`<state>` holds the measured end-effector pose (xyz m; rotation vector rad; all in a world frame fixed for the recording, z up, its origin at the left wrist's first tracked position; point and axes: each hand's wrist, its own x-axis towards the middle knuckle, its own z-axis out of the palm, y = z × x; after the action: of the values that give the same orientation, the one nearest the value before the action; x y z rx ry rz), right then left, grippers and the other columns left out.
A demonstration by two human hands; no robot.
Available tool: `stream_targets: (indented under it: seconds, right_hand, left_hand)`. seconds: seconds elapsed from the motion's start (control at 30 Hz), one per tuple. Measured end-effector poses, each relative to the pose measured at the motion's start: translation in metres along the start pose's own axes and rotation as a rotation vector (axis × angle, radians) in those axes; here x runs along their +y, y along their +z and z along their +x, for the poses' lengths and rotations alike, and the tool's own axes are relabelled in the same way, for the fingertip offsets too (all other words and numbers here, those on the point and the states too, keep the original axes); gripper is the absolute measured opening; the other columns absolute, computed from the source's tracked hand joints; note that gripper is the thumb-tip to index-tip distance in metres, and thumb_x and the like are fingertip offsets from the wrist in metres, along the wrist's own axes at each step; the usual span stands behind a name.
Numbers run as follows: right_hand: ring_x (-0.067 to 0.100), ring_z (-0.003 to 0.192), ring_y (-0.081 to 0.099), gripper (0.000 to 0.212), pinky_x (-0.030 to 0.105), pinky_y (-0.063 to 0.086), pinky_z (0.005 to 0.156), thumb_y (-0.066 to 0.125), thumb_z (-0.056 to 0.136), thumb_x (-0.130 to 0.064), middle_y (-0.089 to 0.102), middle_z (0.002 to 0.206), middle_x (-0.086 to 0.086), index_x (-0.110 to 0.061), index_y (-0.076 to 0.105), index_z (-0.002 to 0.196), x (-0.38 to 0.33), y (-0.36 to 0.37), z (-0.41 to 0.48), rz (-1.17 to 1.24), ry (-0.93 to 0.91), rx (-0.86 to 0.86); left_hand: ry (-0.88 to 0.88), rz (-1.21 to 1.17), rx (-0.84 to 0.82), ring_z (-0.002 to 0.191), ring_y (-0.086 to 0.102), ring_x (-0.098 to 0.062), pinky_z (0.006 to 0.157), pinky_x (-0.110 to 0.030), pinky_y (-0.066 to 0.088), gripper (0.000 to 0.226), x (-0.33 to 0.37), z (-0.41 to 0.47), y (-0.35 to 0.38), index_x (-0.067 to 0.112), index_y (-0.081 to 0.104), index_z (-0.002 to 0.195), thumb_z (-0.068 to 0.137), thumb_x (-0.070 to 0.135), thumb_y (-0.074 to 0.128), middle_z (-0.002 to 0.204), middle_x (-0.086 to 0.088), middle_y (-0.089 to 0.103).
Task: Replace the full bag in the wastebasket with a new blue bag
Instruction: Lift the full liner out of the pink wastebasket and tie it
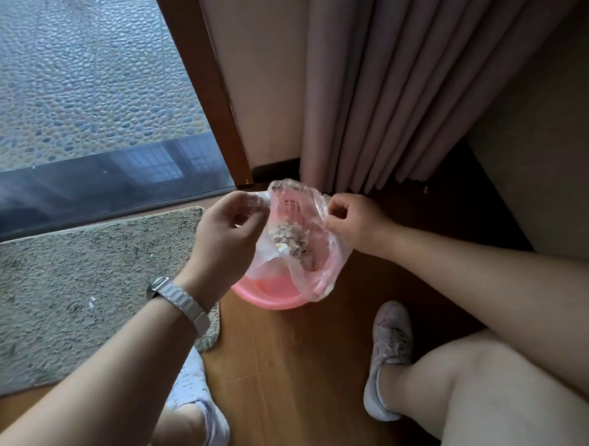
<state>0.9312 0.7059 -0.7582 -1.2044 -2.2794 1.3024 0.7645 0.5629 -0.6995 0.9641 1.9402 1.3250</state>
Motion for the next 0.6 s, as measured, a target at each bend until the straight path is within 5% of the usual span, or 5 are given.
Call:
stream_targets:
  seconds: [0.1,0.3,0.43,0.5,0.6]
  right_hand:
    - [0.012,0.082,0.052,0.013,0.024,0.043,0.074,0.067,0.074,-0.014,0.051,0.096,-0.001,-0.010,0.058,0.066,-0.021,-0.007,-0.013,-0.036,-0.075,0.077]
    - [0.013,0.119,0.047,0.014,0.028,0.037,0.098,0.056,0.073,-0.022,0.051,0.130,0.002,-0.010,0.057,0.067,-0.076,-0.007,-0.034,0.055,-0.203,0.211]
    - [0.002,0.100,0.057,0.014,0.027,0.044,0.089,0.055,0.079,-0.017,0.062,0.120,-0.003,-0.016,0.053,0.066,-0.111,-0.001,-0.037,0.282,-0.187,0.127]
    - [0.009,0.094,0.064,0.013,0.035,0.052,0.085,0.055,0.078,-0.020,0.069,0.105,0.001,-0.011,0.056,0.069,-0.115,0.002,-0.033,0.341,-0.188,0.102]
    - [0.026,0.074,0.063,0.018,0.043,0.052,0.068,0.059,0.081,-0.022,0.066,0.077,0.014,-0.005,0.057,0.075,-0.116,0.007,-0.023,0.366,-0.199,0.103]
  left_hand:
    - [0.028,0.011,0.083,0.066,0.055,0.001,0.064,-0.014,0.042,0.012,0.009,-0.009,-0.003,0.026,0.066,0.080,0.088,0.018,0.067,0.078,0.005,0.065]
    - [0.126,0.066,0.242,0.082,0.058,-0.004,0.074,-0.013,0.044,0.015,0.021,-0.014,-0.020,0.034,0.061,0.077,0.087,0.026,0.069,0.093,0.006,0.056]
    - [0.125,0.015,0.238,0.103,0.057,-0.005,0.087,-0.023,0.049,0.010,0.022,-0.015,-0.030,0.029,0.064,0.078,0.086,0.028,0.070,0.109,0.011,0.054]
    - [0.108,-0.029,0.186,0.114,0.056,-0.007,0.093,-0.028,0.047,0.009,0.019,-0.014,-0.034,0.022,0.065,0.082,0.087,0.029,0.069,0.123,0.010,0.055]
    - [0.086,-0.187,0.104,0.100,0.063,-0.009,0.088,-0.029,0.047,0.013,0.019,-0.010,-0.037,0.010,0.064,0.088,0.089,0.023,0.068,0.109,0.000,0.067]
